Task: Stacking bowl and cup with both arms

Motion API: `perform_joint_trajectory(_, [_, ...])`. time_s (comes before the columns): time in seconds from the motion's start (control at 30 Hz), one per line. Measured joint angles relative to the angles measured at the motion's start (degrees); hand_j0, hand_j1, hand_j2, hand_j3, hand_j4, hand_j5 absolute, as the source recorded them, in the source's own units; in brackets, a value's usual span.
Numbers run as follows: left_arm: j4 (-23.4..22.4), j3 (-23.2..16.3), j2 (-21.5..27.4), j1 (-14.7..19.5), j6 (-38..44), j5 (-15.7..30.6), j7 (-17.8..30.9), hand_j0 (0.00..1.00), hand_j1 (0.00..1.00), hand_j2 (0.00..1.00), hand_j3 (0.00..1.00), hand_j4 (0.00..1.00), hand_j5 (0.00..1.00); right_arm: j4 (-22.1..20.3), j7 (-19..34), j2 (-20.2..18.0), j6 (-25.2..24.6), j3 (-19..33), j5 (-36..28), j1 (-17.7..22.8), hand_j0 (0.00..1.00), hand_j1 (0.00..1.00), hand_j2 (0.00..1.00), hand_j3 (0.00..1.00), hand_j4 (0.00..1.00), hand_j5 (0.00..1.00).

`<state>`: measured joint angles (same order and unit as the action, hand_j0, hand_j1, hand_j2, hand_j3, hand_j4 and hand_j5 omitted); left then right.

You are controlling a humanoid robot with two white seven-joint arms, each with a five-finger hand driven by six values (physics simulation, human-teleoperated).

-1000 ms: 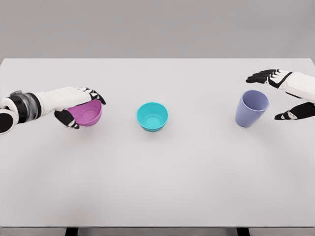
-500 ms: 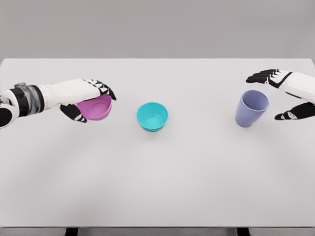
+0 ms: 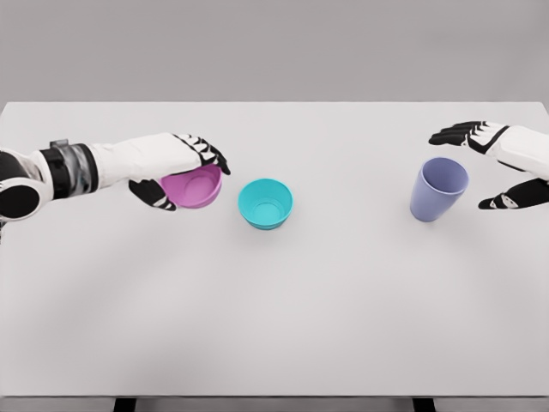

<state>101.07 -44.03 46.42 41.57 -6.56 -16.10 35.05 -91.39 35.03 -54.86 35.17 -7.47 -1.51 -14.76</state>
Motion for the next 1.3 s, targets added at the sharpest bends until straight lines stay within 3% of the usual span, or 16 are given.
perform_joint_trajectory(0.77, [-1.0,-2.4,-7.5,2.0,0.6,-2.7,0.0,0.66,0.66,0.66,0.66,0.66,0.66,0.0,0.0,0.0,0.0,0.0,0.0,0.1,1.0,1.0,1.0,1.0,1.0,1.0])
perform_joint_trajectory(1.3, [-4.9,-5.2,-13.4,3.3,0.6,-5.7,0.0,0.66,0.66,0.66,0.66,0.66,0.66,0.0,0.0,0.0,0.0,0.0,0.0,0.1,1.0,1.0,1.0,1.0,1.0,1.0])
